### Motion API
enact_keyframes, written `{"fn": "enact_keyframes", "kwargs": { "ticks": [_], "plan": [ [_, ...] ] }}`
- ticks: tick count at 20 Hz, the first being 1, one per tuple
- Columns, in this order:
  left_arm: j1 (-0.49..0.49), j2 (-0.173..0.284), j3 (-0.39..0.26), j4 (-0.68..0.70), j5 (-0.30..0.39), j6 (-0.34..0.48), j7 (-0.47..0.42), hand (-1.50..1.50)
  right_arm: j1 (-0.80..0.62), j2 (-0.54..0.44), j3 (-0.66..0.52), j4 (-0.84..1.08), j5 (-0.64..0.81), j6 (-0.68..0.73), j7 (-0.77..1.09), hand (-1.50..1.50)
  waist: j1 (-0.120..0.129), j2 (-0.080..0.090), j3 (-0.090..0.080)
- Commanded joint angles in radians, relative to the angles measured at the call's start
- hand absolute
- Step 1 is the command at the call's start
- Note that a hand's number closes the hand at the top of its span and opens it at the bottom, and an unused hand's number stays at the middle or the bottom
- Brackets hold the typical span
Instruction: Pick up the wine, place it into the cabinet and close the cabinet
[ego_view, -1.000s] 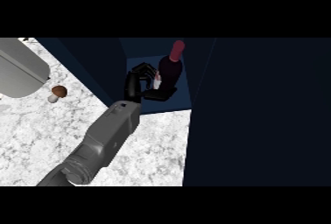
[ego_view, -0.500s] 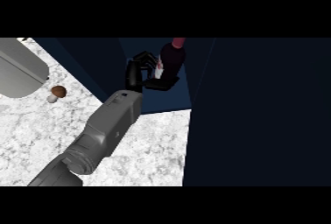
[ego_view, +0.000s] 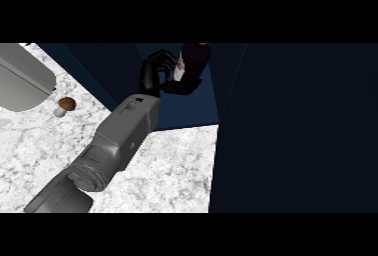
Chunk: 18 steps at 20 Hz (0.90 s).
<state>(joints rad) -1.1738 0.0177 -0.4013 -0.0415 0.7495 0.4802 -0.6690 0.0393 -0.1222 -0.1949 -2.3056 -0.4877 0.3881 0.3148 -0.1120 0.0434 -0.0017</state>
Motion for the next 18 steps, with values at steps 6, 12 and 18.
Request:
{"fn": "enact_keyframes", "kwargs": {
  "ticks": [6, 12, 18],
  "plan": [
    [-0.051, 0.014, -0.006, 0.041, -0.021, 0.073, 0.03, 1.5, -0.017, 0.003, 0.02, -0.028, 0.004, -0.018, 0.021, -1.5, -0.006, 0.005, -0.001],
    [-0.034, 0.048, -0.03, 0.041, -0.05, 0.105, 0.06, -1.5, -0.016, -0.012, 0.009, 0.0, 0.001, 0.002, 0.015, -1.5, -0.014, 0.012, 0.0],
    [0.004, 0.051, -0.048, 0.041, -0.074, 0.106, 0.081, -1.5, -0.013, -0.008, 0.001, 0.002, 0.001, 0.006, 0.001, -1.5, -0.01, 0.011, 0.0]
  ]
}}
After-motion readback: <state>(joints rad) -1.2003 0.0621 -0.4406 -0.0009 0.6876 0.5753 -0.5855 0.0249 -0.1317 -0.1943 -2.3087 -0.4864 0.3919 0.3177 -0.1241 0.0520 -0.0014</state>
